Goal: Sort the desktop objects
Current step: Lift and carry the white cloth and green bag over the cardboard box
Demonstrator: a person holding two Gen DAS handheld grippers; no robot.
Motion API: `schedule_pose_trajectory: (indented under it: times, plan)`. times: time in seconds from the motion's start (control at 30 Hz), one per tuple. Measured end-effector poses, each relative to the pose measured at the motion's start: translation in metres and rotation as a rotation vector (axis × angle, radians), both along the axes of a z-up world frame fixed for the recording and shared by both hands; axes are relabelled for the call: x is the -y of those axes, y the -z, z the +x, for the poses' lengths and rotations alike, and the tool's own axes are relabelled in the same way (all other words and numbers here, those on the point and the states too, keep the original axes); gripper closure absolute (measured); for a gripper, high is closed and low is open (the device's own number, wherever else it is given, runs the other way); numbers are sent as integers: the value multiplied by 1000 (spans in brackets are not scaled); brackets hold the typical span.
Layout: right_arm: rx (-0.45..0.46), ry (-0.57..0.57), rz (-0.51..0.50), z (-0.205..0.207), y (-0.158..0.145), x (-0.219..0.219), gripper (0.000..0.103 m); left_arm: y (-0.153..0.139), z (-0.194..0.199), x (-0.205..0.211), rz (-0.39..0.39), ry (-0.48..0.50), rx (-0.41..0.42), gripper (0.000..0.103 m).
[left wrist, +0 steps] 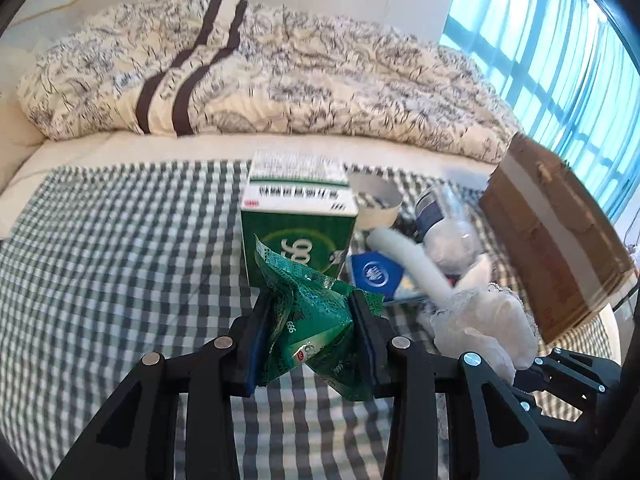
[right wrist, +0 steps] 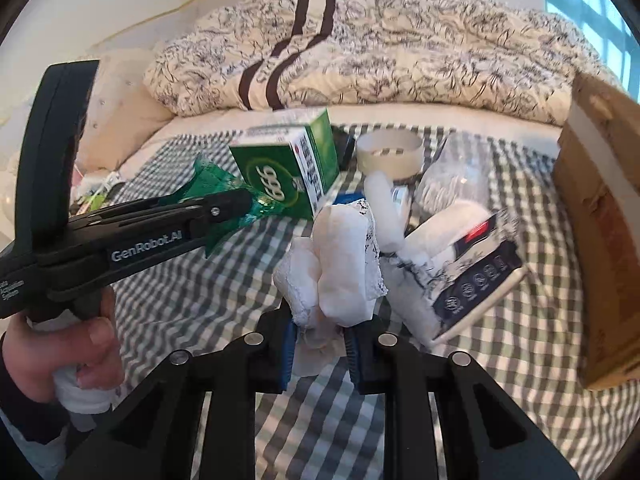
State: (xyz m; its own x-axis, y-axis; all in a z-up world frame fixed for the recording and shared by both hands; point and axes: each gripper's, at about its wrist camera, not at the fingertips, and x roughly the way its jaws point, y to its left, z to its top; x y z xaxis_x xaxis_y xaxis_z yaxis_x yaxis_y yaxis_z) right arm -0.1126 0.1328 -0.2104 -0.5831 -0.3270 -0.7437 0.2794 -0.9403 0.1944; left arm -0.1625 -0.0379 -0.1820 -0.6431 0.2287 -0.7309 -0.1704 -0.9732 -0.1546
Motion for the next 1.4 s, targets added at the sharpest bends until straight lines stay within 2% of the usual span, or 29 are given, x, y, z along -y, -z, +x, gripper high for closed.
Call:
schedule_pose_trajectory:
  times: [0.3, 0.63, 1.07, 1.4]
  plan:
    - [-95, 23, 12, 21, -50, -4, 83, -64, 38, 0, 2, -27, -112, 65]
    - [-196, 29, 15, 53, -99, -8, 83, -120, 82, -2, 8, -45, -215, 65]
    - [-336, 41, 16, 85, -161, -19, 83, -172, 129, -4, -5, -58, -322, 65]
    - [-406, 37, 13, 103, -191, -23, 83, -200, 151, -5, -14, -61, -391, 65]
